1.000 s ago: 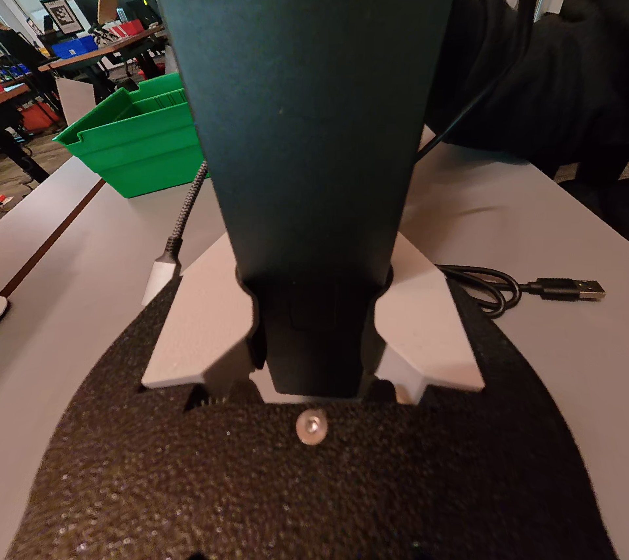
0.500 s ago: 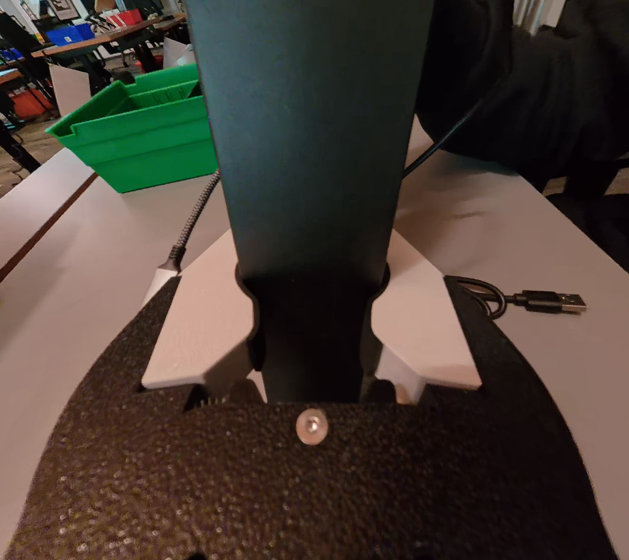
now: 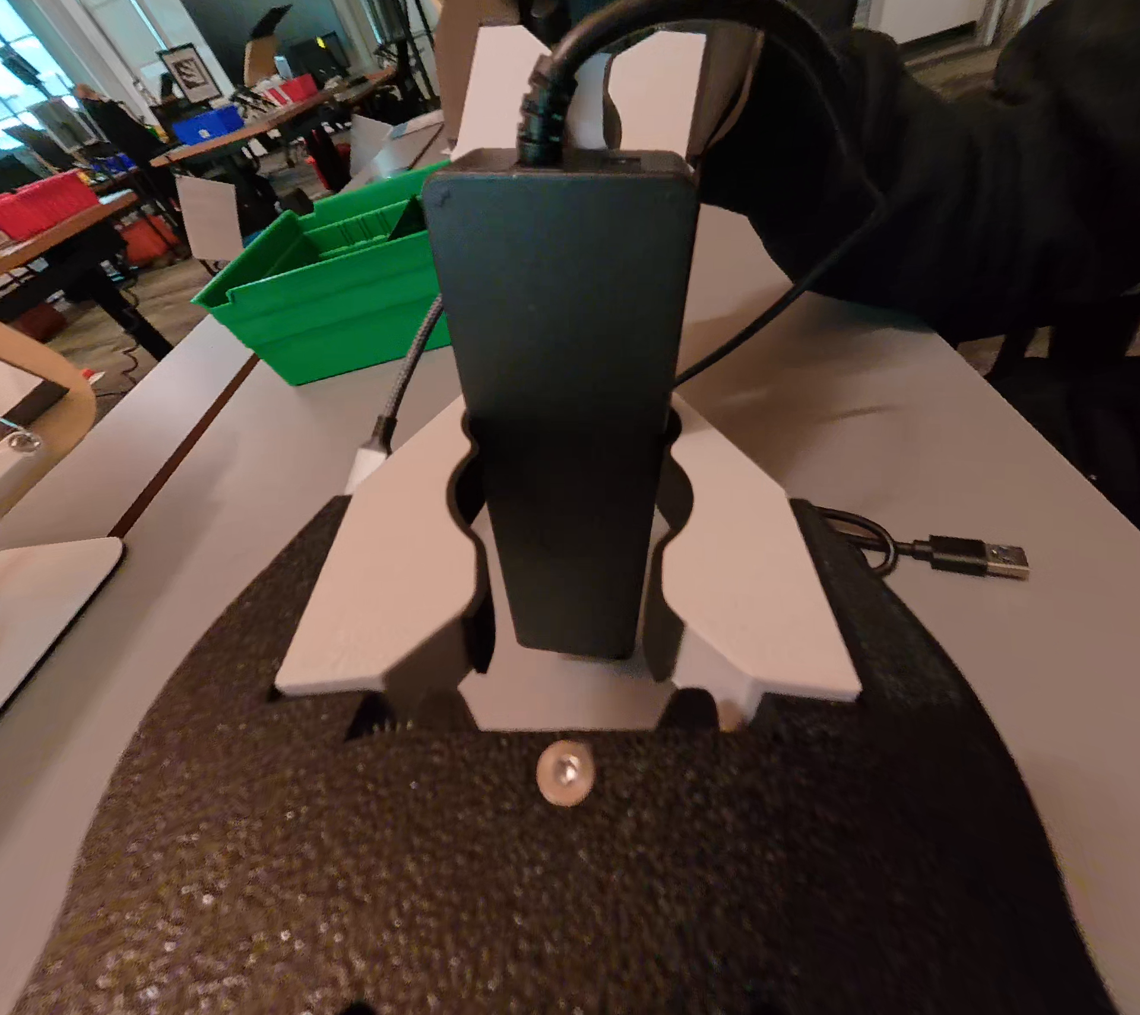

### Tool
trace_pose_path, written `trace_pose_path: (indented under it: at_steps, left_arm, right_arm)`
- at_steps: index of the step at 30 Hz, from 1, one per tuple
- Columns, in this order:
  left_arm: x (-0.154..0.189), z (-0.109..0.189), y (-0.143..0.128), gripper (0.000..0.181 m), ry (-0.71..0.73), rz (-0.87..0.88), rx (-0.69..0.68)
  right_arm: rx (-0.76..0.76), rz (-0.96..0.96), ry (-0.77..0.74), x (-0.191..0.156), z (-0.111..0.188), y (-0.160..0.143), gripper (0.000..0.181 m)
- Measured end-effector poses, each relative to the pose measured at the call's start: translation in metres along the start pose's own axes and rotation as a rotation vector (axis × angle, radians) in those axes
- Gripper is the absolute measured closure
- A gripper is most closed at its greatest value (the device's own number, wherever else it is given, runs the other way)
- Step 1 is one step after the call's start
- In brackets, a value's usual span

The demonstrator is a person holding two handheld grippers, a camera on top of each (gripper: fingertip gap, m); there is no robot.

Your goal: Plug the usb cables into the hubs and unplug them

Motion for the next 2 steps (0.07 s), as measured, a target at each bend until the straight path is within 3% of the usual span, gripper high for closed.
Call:
trace_pose_path:
  at_steps: [2]
  left_arm:
    - [0.0005,-0.0002,0.0015,0.129,-0.010,-0.024,-0.014]
  right_arm:
    - [-0.016,0.013,0.011,-0.0013,0.0007,-0.0007,0.166]
Point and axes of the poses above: each gripper's, where its closed fingertips meet, z back along the fingers, y out of its top, x = y × z across the jaws, the point moved 10 cm from there along z, back along the fingers, and after that the axes turned 1 degree about -z, right-handed, at the moved point
